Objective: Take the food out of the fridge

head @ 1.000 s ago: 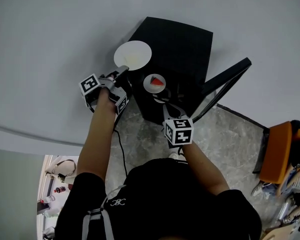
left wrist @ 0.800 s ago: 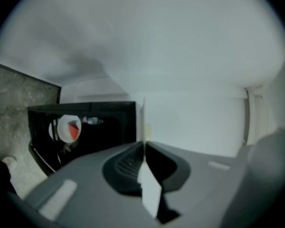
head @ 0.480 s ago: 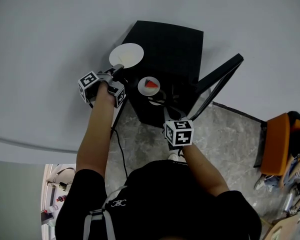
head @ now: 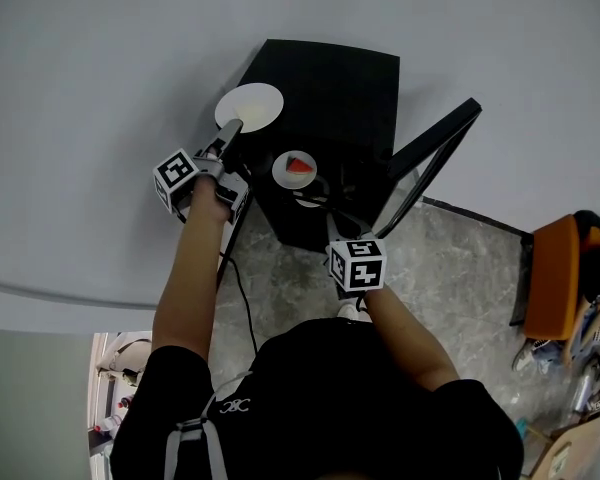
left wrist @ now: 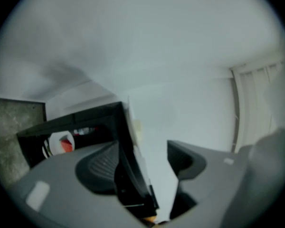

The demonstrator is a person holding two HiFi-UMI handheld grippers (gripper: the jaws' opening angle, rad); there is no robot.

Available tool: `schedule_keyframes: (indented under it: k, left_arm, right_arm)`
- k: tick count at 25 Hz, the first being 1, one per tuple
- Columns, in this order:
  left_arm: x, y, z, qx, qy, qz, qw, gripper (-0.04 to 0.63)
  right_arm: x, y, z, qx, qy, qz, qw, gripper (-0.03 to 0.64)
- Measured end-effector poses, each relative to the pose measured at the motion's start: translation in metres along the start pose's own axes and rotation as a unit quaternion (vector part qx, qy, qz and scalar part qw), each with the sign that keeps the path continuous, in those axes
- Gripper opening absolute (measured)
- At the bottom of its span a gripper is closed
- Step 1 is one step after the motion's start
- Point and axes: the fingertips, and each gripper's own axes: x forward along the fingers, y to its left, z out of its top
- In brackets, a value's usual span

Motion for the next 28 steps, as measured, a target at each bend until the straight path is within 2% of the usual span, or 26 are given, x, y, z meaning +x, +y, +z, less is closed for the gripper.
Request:
schedule_keyframes:
  k: [2, 3, 4, 5, 7, 9, 10, 11, 13, 14, 15, 16, 17, 19, 20, 21, 24, 25, 28]
  left_arm:
    - [-0.011, -0.007, -0.008, 0.034, 0.007, -0.019, 0.9992, 0.296]
    - [-0.018, -0.005, -0.011, 0.055, 0.005, -0.015, 0.9983, 0.208]
    - [-0.026, -0.002, -0.012, 0.086, -0.001, -0.002, 0.9963, 0.058]
    - [-0.033, 0.002, -0.012, 0.129, -0.009, 0.016, 0.9915, -0.003]
    - [-0.045, 0.007, -0.016, 0.23, -0.015, 0.049, 0.9719, -0.004]
    - [-0.055, 0.01, -0.026, 0.331, -0.012, 0.075, 0.9406, -0.005]
    - [-0.06, 0.012, -0.032, 0.384, -0.009, 0.091, 0.9188, -0.005]
    - [-0.064, 0.013, -0.04, 0.438, -0.005, 0.109, 0.8924, -0.005]
    - [-0.07, 0.017, -0.06, 0.534, 0.01, 0.137, 0.8343, -0.005]
    - [-0.072, 0.019, -0.072, 0.566, 0.019, 0.143, 0.8114, -0.005]
    - [-0.074, 0.022, -0.084, 0.585, 0.027, 0.145, 0.7977, -0.005]
    - [-0.076, 0.024, -0.095, 0.59, 0.034, 0.144, 0.7939, -0.005]
    - [-0.078, 0.027, -0.106, 0.585, 0.04, 0.143, 0.7976, -0.005]
    - [-0.083, 0.03, -0.127, 0.566, 0.05, 0.139, 0.8114, -0.004]
    - [-0.085, 0.031, -0.136, 0.561, 0.055, 0.136, 0.8144, -0.005]
    - [-0.087, 0.032, -0.145, 0.563, 0.061, 0.134, 0.8133, -0.005]
    - [-0.087, 0.035, -0.164, 0.583, 0.077, 0.127, 0.7991, -0.005]
    - [-0.086, 0.036, -0.168, 0.583, 0.08, 0.125, 0.7989, -0.004]
    - [-0.083, 0.038, -0.172, 0.571, 0.085, 0.126, 0.807, -0.004]
  right_arm:
    - [-0.001, 0.001, 0.0, 0.0, -0.001, 0.0, 1.0, -0.006]
    - [-0.001, 0.001, 0.0, 0.0, -0.001, 0.001, 1.0, -0.006]
    - [-0.001, 0.002, 0.0, 0.0, -0.002, 0.001, 1.0, -0.006]
    - [-0.001, 0.003, 0.0, -0.001, -0.002, 0.001, 1.0, -0.006]
    - [-0.001, 0.005, 0.0, -0.002, -0.005, 0.002, 1.0, -0.006]
    - [-0.002, 0.007, 0.002, 0.0, -0.009, 0.002, 1.0, -0.006]
    - [-0.003, 0.008, 0.004, 0.003, -0.012, 0.002, 1.0, -0.006]
    - [-0.004, 0.009, 0.006, 0.007, -0.015, 0.002, 1.0, -0.006]
    - [-0.005, 0.011, 0.01, 0.009, -0.021, 0.002, 1.0, -0.006]
    - [-0.005, 0.012, 0.012, 0.007, -0.025, 0.002, 1.0, -0.006]
    - [-0.006, 0.013, 0.014, 0.004, -0.029, 0.001, 1.0, -0.006]
    - [-0.007, 0.014, 0.016, 0.001, -0.033, 0.0, 0.999, -0.006]
    - [-0.007, 0.015, 0.018, -0.001, -0.036, 0.001, 0.999, -0.006]
    - [-0.009, 0.02, 0.021, -0.003, -0.043, 0.006, 0.999, -0.006]
    - [-0.01, 0.022, 0.022, -0.003, -0.045, 0.01, 0.999, -0.006]
    - [-0.011, 0.024, 0.023, -0.003, -0.048, 0.014, 0.999, -0.006]
    - [-0.013, 0.028, 0.028, -0.005, -0.056, 0.019, 0.998, -0.006]
    - [-0.013, 0.029, 0.028, -0.006, -0.058, 0.02, 0.998, -0.006]
    - [-0.014, 0.028, 0.028, -0.007, -0.058, 0.018, 0.998, -0.006]
